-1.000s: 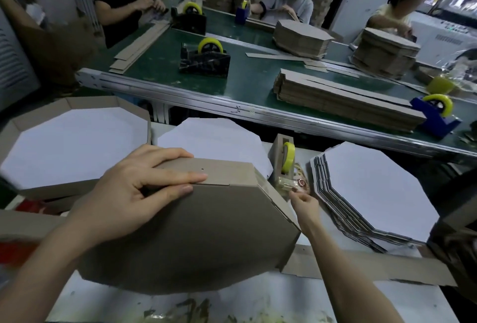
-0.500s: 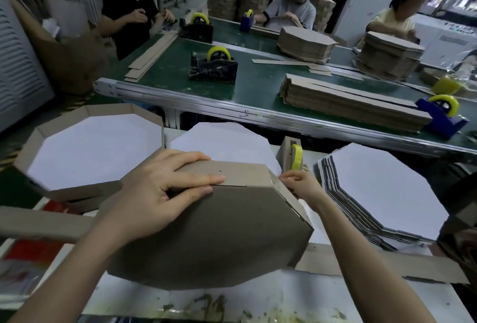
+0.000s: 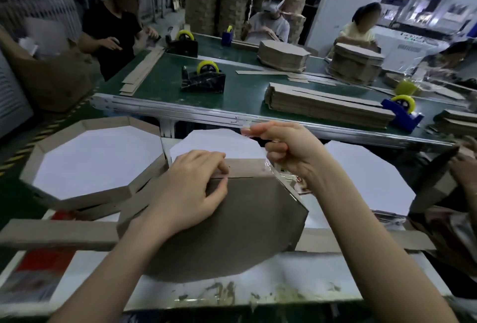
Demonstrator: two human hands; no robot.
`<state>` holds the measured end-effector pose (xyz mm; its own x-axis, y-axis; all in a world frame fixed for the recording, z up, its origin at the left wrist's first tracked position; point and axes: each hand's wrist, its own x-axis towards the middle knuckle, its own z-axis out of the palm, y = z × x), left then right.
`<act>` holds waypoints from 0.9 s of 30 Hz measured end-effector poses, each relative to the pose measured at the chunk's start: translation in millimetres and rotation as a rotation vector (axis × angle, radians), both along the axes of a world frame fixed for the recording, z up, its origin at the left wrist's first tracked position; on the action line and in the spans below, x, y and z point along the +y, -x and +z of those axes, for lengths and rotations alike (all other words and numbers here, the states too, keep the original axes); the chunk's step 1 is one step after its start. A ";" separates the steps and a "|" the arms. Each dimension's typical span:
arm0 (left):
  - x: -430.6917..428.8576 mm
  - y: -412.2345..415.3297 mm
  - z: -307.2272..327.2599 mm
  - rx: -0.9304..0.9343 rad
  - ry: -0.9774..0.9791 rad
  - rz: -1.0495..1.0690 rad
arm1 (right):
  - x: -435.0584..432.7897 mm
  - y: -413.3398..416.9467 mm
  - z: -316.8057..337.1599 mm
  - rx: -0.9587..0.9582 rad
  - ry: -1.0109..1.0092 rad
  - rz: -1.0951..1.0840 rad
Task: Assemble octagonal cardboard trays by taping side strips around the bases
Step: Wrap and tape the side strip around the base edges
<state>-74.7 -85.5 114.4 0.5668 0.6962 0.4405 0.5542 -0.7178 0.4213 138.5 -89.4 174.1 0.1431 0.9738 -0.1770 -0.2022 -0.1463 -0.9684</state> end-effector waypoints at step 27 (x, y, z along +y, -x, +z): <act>2.9 5.9 -1.2 0.165 -0.063 -0.055 | -79.2 32.4 -41.5 0.101 0.210 0.003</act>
<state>-80.6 -82.6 113.3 0.6718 0.6358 0.3802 0.5709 -0.7714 0.2812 106.1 -168.6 132.6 0.1114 0.9147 -0.3886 -0.2957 -0.3428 -0.8917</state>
